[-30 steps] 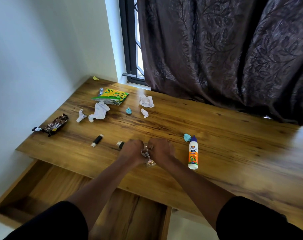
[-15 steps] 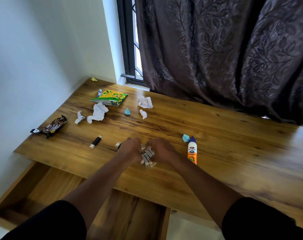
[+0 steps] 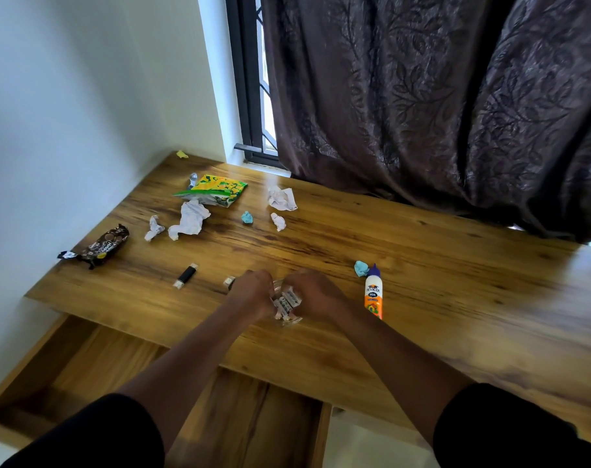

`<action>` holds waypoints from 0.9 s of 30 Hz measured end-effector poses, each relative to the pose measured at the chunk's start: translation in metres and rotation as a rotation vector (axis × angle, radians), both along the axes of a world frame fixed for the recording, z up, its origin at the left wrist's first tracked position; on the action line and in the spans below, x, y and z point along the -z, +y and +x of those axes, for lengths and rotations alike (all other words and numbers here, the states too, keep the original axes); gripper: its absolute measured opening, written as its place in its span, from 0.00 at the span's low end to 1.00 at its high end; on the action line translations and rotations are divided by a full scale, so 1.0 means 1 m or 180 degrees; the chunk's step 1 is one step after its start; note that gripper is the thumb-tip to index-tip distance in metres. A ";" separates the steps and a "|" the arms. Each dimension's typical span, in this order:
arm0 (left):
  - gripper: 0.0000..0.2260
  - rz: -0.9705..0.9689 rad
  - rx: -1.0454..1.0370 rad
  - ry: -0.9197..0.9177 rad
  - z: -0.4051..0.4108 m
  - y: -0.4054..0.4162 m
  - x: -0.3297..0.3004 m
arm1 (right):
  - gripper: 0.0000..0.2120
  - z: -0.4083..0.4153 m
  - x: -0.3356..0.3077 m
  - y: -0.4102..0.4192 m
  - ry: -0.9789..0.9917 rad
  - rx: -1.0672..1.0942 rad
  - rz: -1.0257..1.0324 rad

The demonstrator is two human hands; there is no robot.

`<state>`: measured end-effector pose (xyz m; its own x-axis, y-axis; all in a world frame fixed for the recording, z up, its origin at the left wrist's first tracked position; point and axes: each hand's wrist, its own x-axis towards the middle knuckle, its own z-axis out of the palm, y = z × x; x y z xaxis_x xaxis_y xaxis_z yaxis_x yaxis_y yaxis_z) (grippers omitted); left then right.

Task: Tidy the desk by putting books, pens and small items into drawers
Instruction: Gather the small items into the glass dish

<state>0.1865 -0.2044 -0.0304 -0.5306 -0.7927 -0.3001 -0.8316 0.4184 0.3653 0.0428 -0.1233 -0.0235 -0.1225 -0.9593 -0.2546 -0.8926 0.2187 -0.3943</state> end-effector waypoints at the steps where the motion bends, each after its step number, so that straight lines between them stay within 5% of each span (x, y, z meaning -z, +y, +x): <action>1: 0.22 -0.0025 0.0013 0.0003 0.000 0.000 0.001 | 0.22 0.000 0.001 0.000 0.0020 0.0002 -0.0034; 20: 0.14 0.0017 0.0024 0.0224 0.010 0.001 -0.005 | 0.27 0.002 0.002 0.005 0.0052 0.0023 -0.0027; 27: 0.13 0.0119 -0.0058 0.0127 0.009 0.004 -0.007 | 0.21 0.004 0.007 0.015 0.0078 0.0073 -0.0279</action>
<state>0.1958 -0.2006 -0.0235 -0.5284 -0.7910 -0.3085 -0.8234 0.3888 0.4134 0.0471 -0.1082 -0.0308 -0.1499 -0.9746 -0.1665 -0.8974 0.2048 -0.3908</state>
